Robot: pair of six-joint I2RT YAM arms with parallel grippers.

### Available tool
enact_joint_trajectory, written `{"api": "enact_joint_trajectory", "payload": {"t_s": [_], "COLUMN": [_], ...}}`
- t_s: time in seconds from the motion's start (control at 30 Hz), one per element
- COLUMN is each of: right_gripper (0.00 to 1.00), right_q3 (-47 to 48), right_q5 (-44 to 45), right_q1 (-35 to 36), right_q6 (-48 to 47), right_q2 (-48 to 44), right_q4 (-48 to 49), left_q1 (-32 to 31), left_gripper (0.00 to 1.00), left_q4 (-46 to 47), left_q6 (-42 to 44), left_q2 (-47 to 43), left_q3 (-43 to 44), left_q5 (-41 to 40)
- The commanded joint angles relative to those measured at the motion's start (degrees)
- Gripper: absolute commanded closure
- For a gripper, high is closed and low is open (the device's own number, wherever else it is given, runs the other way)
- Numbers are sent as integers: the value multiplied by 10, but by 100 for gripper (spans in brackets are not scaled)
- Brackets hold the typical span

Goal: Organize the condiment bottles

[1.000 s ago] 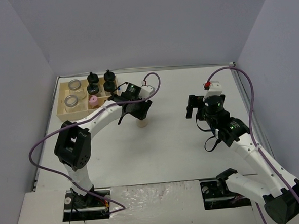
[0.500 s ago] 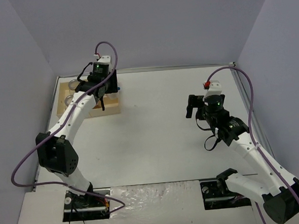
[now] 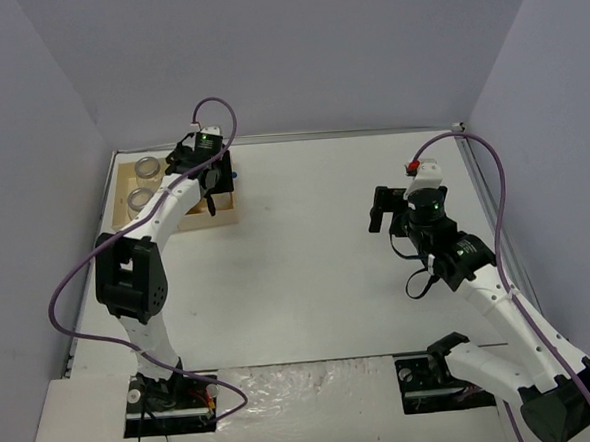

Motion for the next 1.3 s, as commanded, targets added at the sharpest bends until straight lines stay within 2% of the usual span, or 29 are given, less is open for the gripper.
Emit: {"api": "enact_joint_trajectory", "payload": {"t_s": [0.0,0.13,0.17,0.37,0.57,0.73,0.87,0.97,1.13,1.27], "right_gripper": [0,0,0,0,0,0,0,0,0,0], "right_q3": [9,7,7,8,10,24,50,75,108,117], "right_q5": [-1,-2,-2,-4,-18,-28,-24,-15,6,18], "right_q1": [-4,-4,-4,-4,-4,-4,-4,-4,-4,-3], "right_q6": [-6,-5,-5,-5,-4,-10,-26,-47,-61,-65], "right_q2": [-5,-6,-6,-11,-21,-34,-54,-70,-96,-126], "right_q4": [30,30,30,30,29,24,11,-6,-37,-57], "left_q1": [7,8,8,8,8,6,-7,-18,-24,-23], "left_gripper": [100,97,93,57,36,11,4,3,3,3], "left_q4": [52,62,63,62,59,32,8,-14,-53,-88], "left_q6": [-18,-22,-22,-23,-25,-31,-32,-22,-8,8], "left_q2": [-15,-10,-8,5,4,-38,-109,-192,-338,-483], "left_q3": [4,-15,-17,-23,-25,-18,-26,-41,-111,-214], "left_q5": [-14,-7,-6,-6,-1,18,29,27,6,-36]}}
